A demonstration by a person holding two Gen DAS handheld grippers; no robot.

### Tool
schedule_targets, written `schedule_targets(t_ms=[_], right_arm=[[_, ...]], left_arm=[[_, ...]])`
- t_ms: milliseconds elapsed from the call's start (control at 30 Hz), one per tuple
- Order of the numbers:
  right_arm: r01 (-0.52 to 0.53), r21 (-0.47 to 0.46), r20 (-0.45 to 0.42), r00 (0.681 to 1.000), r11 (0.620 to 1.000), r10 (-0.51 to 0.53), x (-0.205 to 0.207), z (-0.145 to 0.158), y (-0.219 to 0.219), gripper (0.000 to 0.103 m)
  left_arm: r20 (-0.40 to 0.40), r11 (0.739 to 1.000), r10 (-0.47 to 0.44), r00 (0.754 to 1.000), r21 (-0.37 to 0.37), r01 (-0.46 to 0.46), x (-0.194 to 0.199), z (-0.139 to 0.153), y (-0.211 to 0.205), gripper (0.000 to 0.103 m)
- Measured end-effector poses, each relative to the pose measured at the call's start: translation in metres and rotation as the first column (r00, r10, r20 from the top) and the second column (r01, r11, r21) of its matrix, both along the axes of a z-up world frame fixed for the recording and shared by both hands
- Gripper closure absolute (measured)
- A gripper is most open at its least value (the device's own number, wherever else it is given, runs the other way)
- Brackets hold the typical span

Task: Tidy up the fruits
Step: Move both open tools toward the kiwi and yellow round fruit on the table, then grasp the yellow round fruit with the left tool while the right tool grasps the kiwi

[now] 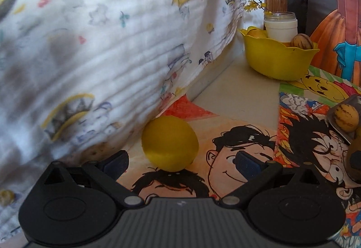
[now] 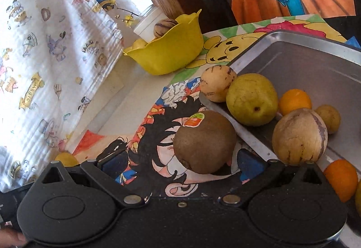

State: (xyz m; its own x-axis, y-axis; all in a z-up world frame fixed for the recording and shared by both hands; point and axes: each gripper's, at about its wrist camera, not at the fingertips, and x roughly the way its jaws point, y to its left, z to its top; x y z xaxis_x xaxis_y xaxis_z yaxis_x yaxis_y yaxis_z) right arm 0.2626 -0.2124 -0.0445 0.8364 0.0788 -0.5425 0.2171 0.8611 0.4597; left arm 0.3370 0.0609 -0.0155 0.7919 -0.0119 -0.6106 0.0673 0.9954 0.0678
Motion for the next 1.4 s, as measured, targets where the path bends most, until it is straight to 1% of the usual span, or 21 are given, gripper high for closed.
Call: schedule_targets(t_ms=[133, 200, 267, 367, 467, 567, 700, 767, 800, 867, 933, 1000, 1067, 1133, 1233, 1400], right_arm=[[-0.004, 0.000, 0.020, 1.000, 1.000, 0.004, 0.000, -0.001, 0.002, 0.000], [-0.003, 0.001, 0.029, 1.000, 1.000, 0.003, -0.001, -0.001, 0.002, 0.000], [-0.002, 0.008, 0.038, 0.999, 1.000, 0.002, -0.001, -0.001, 0.002, 0.000], [-0.006, 0.005, 0.050, 0.999, 1.000, 0.006, -0.003, -0.001, 0.002, 0.001], [-0.015, -0.013, 0.064, 0.998, 1.000, 0.016, -0.005, 0.000, 0.006, 0.001], [-0.031, -0.035, 0.080, 0.996, 0.999, 0.034, -0.005, 0.002, 0.009, 0.001], [-0.073, -0.083, 0.096, 0.992, 0.994, 0.080, -0.004, 0.007, 0.014, 0.002], [-0.094, -0.114, 0.091, 0.990, 0.989, 0.104, -0.001, 0.008, 0.014, 0.002], [-0.103, -0.131, 0.083, 0.990, 0.986, 0.115, 0.002, 0.009, 0.014, 0.002], [-0.126, -0.162, 0.073, 0.987, 0.979, 0.139, 0.006, 0.010, 0.015, 0.002], [-0.156, -0.184, 0.066, 0.983, 0.970, 0.171, 0.011, 0.010, 0.017, 0.003], [-0.188, -0.189, 0.059, 0.978, 0.964, 0.202, 0.016, 0.009, 0.020, 0.004], [-0.220, -0.189, 0.052, 0.971, 0.957, 0.233, 0.020, 0.007, 0.022, 0.005], [-0.241, -0.201, 0.051, 0.965, 0.949, 0.256, 0.022, 0.006, 0.026, 0.006], [-0.241, -0.229, 0.051, 0.965, 0.943, 0.259, 0.024, 0.006, 0.029, 0.008], [-0.229, -0.258, 0.024, 0.970, 0.939, 0.243, 0.035, 0.001, 0.029, 0.015]], left_arm=[[-0.001, 1.000, -0.012, 1.000, 0.010, 0.012, 0.009, -0.004, -0.002, 0.001], [0.007, 1.000, -0.016, 1.000, 0.003, 0.016, 0.012, -0.004, -0.002, 0.007], [0.009, 1.000, -0.022, 1.000, -0.002, 0.022, 0.014, -0.004, -0.004, 0.009], [0.034, 0.999, -0.032, 0.999, 0.012, 0.032, 0.014, -0.002, -0.008, 0.013], [0.060, 0.998, -0.060, 0.996, 0.024, 0.059, 0.012, 0.002, -0.013, 0.016], [0.081, 0.995, -0.094, 0.992, 0.052, 0.090, 0.009, 0.005, -0.022, 0.018], [0.099, 0.990, -0.128, 0.987, 0.066, 0.122, 0.007, 0.008, -0.027, 0.022], [0.107, 0.991, -0.127, 0.986, 0.050, 0.122, 0.008, 0.010, -0.025, 0.025], [0.110, 0.993, -0.114, 0.987, 0.029, 0.112, 0.009, 0.011, -0.022, 0.027], [0.111, 0.996, -0.070, 0.991, -0.039, 0.075, 0.014, 0.012, -0.013, 0.028], [0.106, 0.994, -0.029, 0.994, -0.104, 0.040, 0.020, 0.012, -0.005, 0.029], [0.104, 0.990, -0.008, 0.994, -0.142, 0.023, 0.024, 0.012, -0.002, 0.030], [0.112, 0.989, -0.019, 0.994, -0.146, 0.035, 0.027, 0.012, -0.005, 0.030], [0.126, 0.989, -0.049, 0.991, -0.134, 0.066, 0.026, 0.013, -0.009, 0.030], [0.135, 0.990, -0.078, 0.988, -0.103, 0.092, 0.025, 0.012, -0.013, 0.030], [0.117, 0.997, -0.039, 0.992, -0.065, 0.047, 0.030, 0.009, -0.012, 0.030]])
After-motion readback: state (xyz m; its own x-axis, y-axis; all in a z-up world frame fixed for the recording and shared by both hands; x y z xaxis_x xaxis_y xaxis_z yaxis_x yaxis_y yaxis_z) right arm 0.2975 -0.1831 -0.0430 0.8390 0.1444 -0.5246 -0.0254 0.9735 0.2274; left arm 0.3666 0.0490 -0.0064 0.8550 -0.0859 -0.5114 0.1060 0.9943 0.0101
